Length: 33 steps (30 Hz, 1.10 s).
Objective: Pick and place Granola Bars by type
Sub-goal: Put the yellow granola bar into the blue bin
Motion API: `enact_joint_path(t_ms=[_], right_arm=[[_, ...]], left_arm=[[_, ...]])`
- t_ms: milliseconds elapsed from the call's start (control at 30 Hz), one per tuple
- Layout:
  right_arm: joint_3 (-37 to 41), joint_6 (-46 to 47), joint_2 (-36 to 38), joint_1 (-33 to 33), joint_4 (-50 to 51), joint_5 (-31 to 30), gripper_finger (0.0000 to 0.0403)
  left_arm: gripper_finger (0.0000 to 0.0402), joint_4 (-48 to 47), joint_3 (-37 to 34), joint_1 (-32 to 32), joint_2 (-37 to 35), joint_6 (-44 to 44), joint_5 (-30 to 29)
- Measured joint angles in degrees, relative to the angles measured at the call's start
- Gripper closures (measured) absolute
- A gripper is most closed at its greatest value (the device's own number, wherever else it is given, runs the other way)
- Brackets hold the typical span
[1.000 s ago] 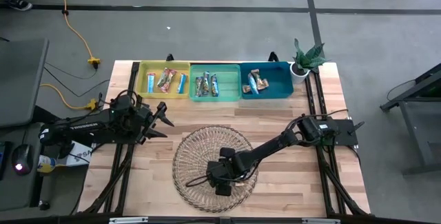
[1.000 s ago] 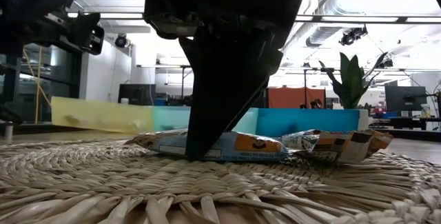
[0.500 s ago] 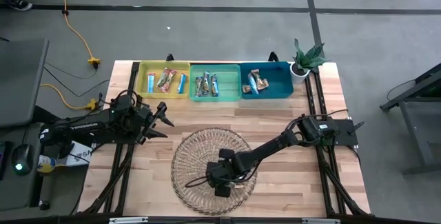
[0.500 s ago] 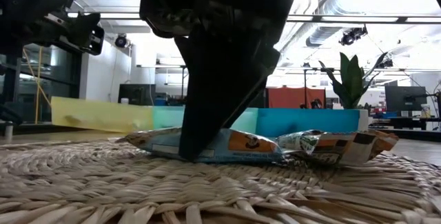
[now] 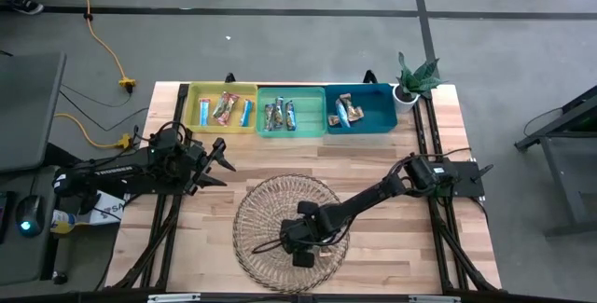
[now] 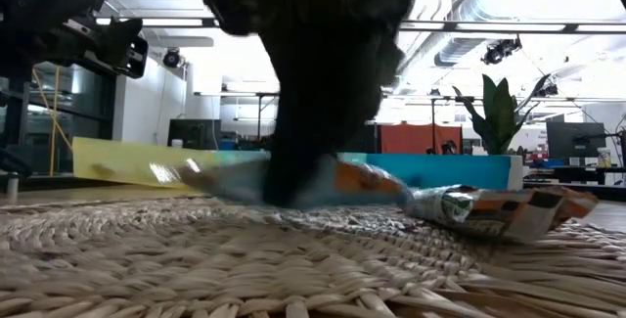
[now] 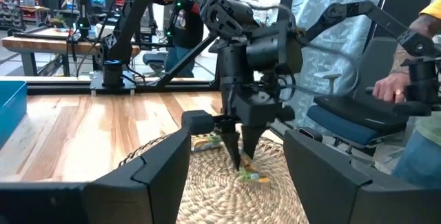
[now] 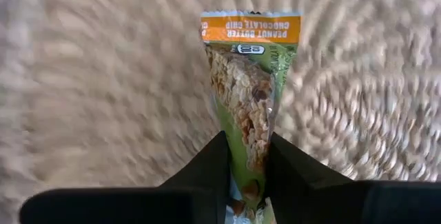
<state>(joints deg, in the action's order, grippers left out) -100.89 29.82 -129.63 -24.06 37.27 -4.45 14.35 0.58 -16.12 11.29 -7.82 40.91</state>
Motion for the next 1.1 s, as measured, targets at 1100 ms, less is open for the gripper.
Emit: enact_joint_path(t_ms=[1100], right_arm=[[-0.3, -12.4, 10.3, 0.4, -29.1, -1.3, 0.0335]], left_arm=[[0.0172, -4.0, 0.0, 0.0, 0.1, 0.0, 0.0]])
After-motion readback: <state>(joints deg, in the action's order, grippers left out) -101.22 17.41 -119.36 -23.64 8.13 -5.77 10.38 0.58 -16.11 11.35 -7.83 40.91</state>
